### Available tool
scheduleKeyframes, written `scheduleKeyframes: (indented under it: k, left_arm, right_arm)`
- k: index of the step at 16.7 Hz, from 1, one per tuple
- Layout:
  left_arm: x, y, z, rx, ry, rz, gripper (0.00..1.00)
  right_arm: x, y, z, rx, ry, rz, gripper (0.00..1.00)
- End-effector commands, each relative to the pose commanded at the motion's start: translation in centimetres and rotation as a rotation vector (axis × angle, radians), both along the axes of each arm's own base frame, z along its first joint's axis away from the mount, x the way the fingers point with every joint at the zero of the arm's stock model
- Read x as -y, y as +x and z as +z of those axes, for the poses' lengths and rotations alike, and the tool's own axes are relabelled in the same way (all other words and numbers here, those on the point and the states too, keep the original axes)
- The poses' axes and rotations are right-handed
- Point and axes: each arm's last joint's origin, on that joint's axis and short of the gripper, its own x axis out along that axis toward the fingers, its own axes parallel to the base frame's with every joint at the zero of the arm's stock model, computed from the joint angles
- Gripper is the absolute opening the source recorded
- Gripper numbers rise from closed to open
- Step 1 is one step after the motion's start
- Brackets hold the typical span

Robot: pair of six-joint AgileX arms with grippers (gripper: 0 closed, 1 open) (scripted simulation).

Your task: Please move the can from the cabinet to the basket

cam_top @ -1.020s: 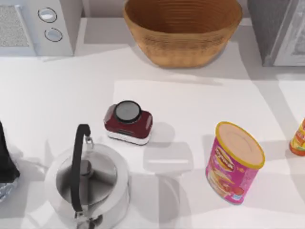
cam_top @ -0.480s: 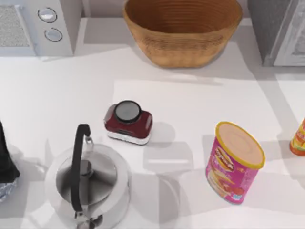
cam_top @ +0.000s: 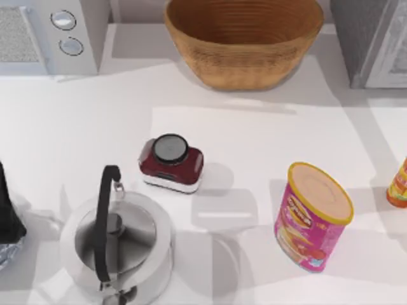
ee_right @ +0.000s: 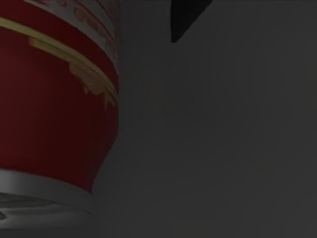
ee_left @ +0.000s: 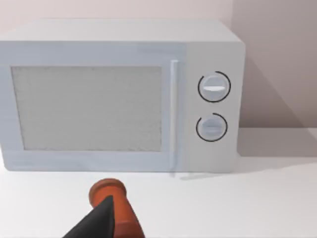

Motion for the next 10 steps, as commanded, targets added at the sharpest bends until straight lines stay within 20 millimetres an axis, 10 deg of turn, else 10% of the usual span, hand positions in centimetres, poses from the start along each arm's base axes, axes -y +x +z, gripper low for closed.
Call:
scheduleKeyframes:
  k: [8,10]
  left_arm:
    - [0.00,0.00,0.00,0.000,0.000,0.000,1.00]
    - [0.00,0.00,0.00,0.000,0.000,0.000,1.00]
  right_arm:
    - [0.00,0.00,0.00,0.000,0.000,0.000,0.02]
    - [0.00,0.00,0.00,0.000,0.000,0.000,0.00]
